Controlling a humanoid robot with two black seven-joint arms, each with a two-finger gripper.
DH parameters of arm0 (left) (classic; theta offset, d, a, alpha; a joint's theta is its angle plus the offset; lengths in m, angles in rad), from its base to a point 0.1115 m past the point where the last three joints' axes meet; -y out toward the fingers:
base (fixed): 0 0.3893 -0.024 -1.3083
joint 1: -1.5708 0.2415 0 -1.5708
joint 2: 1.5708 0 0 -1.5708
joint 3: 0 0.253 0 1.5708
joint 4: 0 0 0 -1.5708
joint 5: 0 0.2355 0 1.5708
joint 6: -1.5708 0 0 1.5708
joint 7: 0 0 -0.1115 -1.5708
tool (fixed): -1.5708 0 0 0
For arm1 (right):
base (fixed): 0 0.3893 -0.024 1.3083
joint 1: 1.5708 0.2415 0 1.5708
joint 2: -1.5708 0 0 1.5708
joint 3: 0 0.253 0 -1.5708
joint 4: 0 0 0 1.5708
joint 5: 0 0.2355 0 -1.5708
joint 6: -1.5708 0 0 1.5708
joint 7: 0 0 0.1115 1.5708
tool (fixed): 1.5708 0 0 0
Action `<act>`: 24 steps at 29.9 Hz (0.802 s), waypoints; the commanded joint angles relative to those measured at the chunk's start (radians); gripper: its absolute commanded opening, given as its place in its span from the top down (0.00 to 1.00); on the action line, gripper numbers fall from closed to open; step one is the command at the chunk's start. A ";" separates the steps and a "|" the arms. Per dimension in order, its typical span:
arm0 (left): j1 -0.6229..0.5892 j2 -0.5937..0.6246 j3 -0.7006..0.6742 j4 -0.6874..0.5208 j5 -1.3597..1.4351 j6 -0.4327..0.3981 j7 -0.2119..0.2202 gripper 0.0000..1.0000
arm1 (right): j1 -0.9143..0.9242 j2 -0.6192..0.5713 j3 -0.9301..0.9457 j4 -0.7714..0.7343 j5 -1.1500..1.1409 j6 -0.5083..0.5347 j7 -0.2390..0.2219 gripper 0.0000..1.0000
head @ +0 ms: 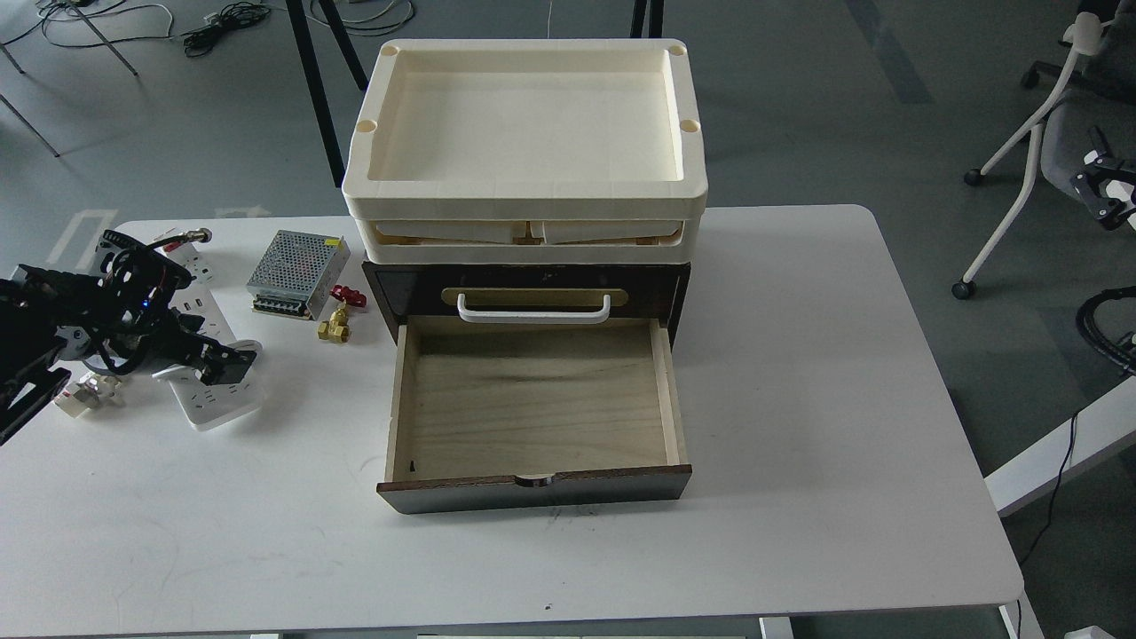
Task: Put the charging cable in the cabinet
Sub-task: 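Close the left gripper on the white power strip and lift it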
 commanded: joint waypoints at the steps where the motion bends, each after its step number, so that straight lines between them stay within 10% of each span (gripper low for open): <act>1: 0.001 0.002 0.000 0.000 0.000 0.002 0.000 0.26 | -0.004 0.000 0.000 -0.002 0.001 0.000 0.000 0.00; 14: -0.002 -0.017 0.093 0.072 0.000 0.072 0.000 0.30 | -0.009 0.000 0.000 -0.002 0.001 0.000 0.002 0.00; 24: -0.002 -0.018 0.118 0.083 0.000 0.101 0.000 0.51 | -0.010 0.000 0.001 -0.003 0.001 0.000 0.002 0.00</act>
